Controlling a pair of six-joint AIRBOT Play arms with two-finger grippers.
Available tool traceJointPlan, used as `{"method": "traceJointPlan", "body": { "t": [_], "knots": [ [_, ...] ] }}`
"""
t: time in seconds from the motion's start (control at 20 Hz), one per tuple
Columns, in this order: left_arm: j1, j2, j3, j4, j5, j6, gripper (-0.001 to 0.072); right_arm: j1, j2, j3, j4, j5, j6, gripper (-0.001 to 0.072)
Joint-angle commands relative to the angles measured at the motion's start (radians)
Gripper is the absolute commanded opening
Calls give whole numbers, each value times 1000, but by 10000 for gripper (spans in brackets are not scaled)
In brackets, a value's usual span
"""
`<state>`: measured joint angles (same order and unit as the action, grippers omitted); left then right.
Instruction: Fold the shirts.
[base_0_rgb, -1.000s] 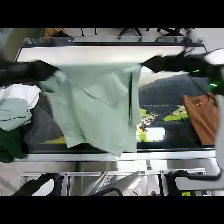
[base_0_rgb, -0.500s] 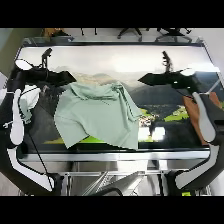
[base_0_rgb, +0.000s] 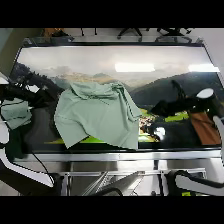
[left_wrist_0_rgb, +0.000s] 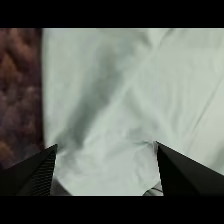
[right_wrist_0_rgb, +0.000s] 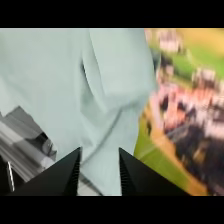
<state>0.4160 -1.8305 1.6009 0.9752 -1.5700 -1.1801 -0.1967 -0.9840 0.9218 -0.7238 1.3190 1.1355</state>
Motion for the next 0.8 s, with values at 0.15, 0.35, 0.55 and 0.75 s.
{"method": "traceJointPlan", "body": {
  "t": [0.15,0.35,0.55,0.75],
  "knots": [
    [66,11,-210,42,120,39,668,143,222,-460,-24,-254,119,368],
    [24,10,-249,27,226,51,668,256,210,-476,-9,-365,137,366],
    [-30,-36,-249,-140,201,137,667,318,147,-476,2,-387,137,366],
    [-31,-59,-248,-130,175,154,274,341,122,-476,1,-388,137,361]
  ]
}}
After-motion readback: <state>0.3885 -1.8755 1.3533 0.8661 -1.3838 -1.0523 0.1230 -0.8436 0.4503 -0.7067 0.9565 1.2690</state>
